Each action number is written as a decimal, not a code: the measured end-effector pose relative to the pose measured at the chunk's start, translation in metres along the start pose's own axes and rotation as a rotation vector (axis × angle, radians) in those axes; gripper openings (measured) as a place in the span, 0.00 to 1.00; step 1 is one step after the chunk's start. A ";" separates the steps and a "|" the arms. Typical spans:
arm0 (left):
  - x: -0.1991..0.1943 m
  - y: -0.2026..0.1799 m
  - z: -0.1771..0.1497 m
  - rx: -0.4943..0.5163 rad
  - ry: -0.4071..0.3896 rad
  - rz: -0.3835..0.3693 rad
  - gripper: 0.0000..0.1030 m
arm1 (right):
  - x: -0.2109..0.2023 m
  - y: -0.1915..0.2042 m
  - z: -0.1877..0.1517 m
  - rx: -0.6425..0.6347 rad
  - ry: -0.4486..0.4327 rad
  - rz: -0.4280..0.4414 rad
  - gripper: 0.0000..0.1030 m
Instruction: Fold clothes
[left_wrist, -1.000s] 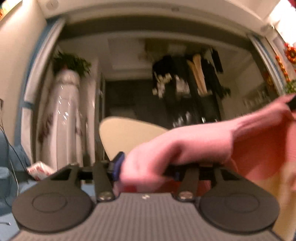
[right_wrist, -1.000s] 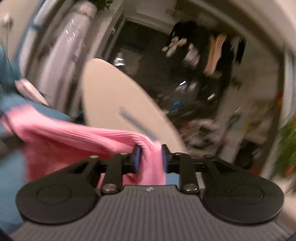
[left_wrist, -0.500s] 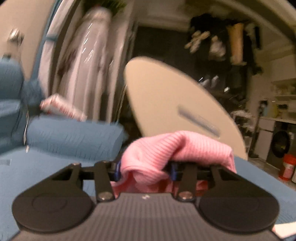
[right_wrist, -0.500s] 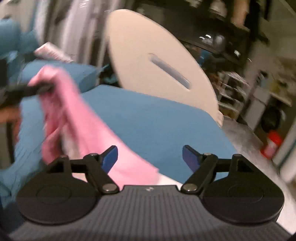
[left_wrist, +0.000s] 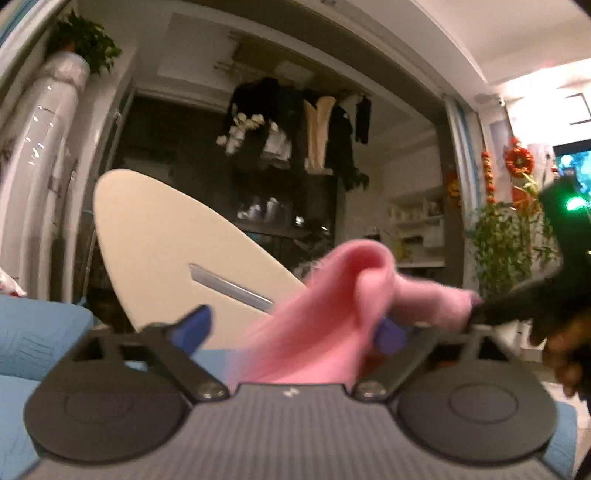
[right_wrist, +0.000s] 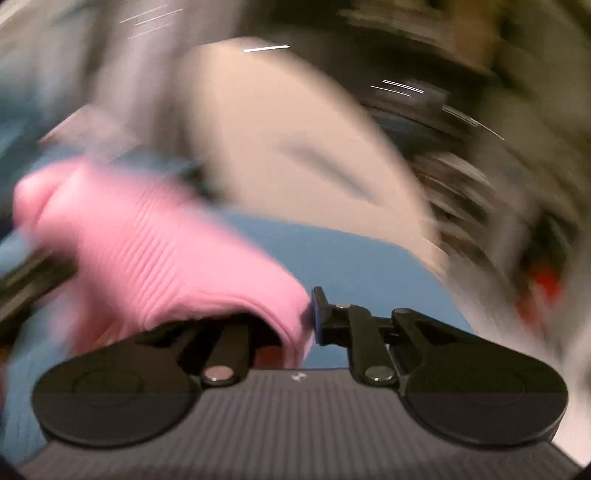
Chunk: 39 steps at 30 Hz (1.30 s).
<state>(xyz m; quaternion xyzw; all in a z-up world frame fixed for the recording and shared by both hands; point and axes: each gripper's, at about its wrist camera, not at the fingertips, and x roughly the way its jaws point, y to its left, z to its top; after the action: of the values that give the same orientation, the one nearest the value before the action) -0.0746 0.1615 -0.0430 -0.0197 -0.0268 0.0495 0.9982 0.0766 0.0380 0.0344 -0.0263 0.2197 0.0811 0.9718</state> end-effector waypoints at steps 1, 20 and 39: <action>0.005 0.001 -0.002 0.005 0.027 0.015 1.00 | 0.020 -0.023 -0.006 0.070 0.092 -0.113 0.18; 0.033 -0.013 -0.040 0.067 0.243 0.127 1.00 | -0.015 0.011 -0.054 -0.471 0.041 0.099 0.44; 0.033 -0.013 -0.045 -0.010 0.301 0.025 1.00 | 0.000 -0.087 0.025 -0.073 -0.073 -0.205 0.09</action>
<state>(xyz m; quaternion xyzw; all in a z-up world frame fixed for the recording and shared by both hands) -0.0385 0.1504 -0.0857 -0.0322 0.1232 0.0580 0.9902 0.1017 -0.0460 0.0581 -0.0810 0.1771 -0.0101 0.9808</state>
